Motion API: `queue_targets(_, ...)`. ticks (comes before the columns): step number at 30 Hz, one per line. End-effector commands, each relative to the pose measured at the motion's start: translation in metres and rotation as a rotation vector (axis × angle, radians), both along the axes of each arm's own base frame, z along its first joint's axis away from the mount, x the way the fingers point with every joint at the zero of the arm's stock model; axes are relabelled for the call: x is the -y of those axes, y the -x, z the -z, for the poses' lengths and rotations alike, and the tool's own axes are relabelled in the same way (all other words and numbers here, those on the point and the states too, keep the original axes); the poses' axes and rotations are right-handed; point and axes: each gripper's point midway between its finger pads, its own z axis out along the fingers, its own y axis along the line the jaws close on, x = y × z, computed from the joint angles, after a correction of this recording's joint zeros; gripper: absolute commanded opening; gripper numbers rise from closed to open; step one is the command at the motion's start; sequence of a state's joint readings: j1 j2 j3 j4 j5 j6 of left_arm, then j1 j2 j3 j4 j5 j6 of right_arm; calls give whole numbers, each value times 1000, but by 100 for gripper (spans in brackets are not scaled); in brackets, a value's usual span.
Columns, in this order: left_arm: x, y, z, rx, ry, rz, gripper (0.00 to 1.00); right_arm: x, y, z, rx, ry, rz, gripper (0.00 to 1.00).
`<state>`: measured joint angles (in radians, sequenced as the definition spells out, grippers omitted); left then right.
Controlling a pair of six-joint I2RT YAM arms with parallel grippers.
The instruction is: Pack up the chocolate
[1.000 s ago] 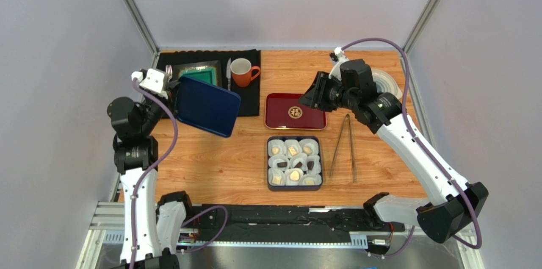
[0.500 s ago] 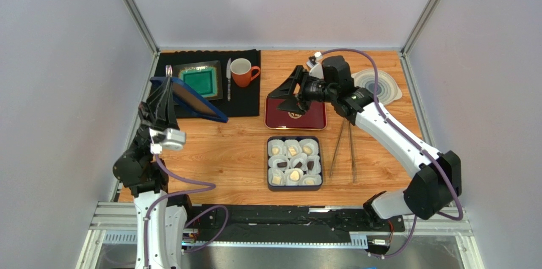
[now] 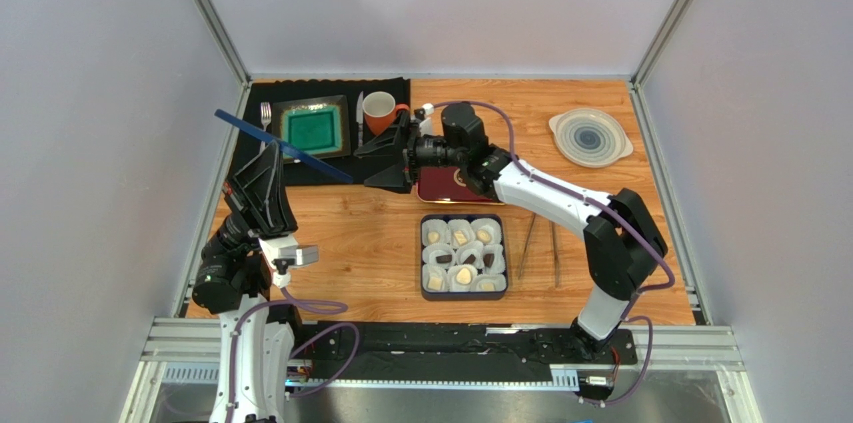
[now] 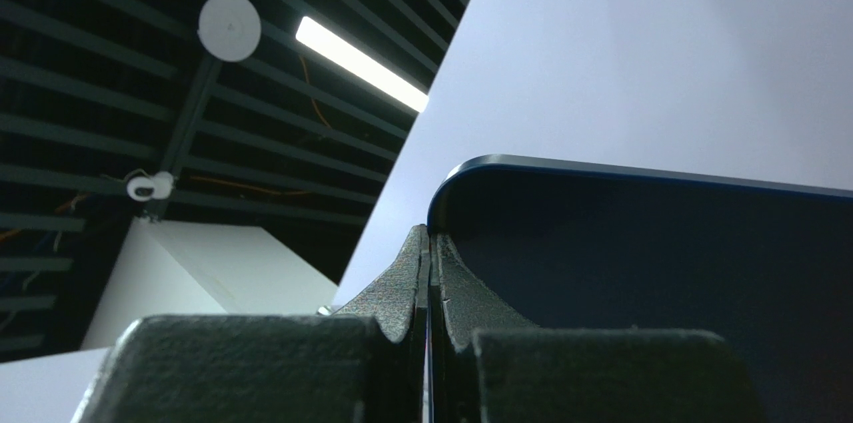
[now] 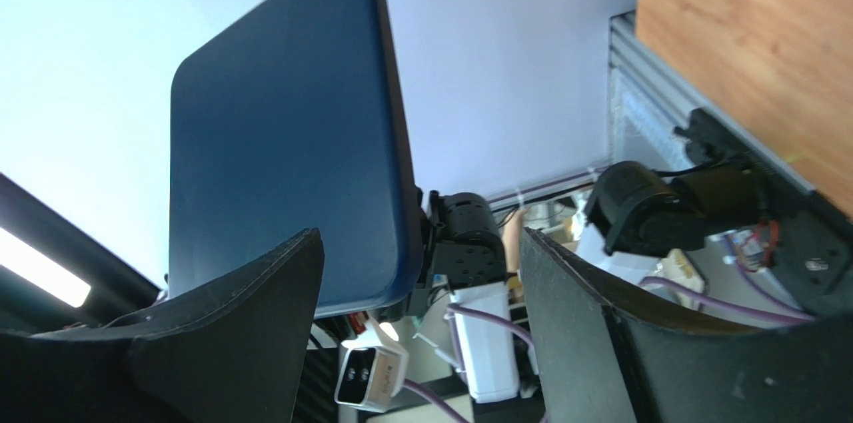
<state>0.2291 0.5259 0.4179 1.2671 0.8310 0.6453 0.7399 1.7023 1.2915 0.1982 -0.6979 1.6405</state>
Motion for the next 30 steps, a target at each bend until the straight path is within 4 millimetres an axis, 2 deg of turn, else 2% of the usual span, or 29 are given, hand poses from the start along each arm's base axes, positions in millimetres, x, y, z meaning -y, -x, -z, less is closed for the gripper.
queue_targets(1, 10, 26, -10, 204, -116, -58, 0, -16, 10, -63, 3, -204, -37, 75)
queue_targets(4, 12, 29, -8, 247, -150, -80, 0, -19, 9, -68, -21, -238, -10, 76)
queue_targets(8, 18, 29, 6, 290, -221, -99, 0, -23, 15, -81, -43, -286, 8, 76)
queue_targets(11, 23, 29, 13, 330, -264, -113, 0, -33, 26, -93, -44, -307, -7, 77)
queue_targets(14, 24, 27, 15, 362, -286, -136, 0, -46, 39, -88, -64, -284, -40, 77)
queue_targets(16, 23, 25, 13, 367, -285, -146, 0, -49, 45, -74, -75, -252, -50, 80)
queue_targets(17, 22, 21, 12, 366, -289, -161, 0, -48, 45, -68, -83, -239, -47, 81)
queue_targets(18, 21, 20, 11, 368, -290, -170, 0, -46, 45, -52, -110, -217, -37, 82)
queue_targets(21, 22, 15, 15, 369, -312, -179, 0, -39, 45, -42, -125, -219, -12, 90)
queue_targets(24, 23, 13, 18, 368, -325, -177, 0, -31, 48, -44, -120, -218, -1, 93)
queue_targets(26, 25, 14, 19, 372, -327, -167, 0, -28, 42, -47, -116, -218, 33, 93)
queue_targets(30, 27, 16, 20, 387, -335, -174, 0, -37, 32, -58, -118, -244, 48, 93)
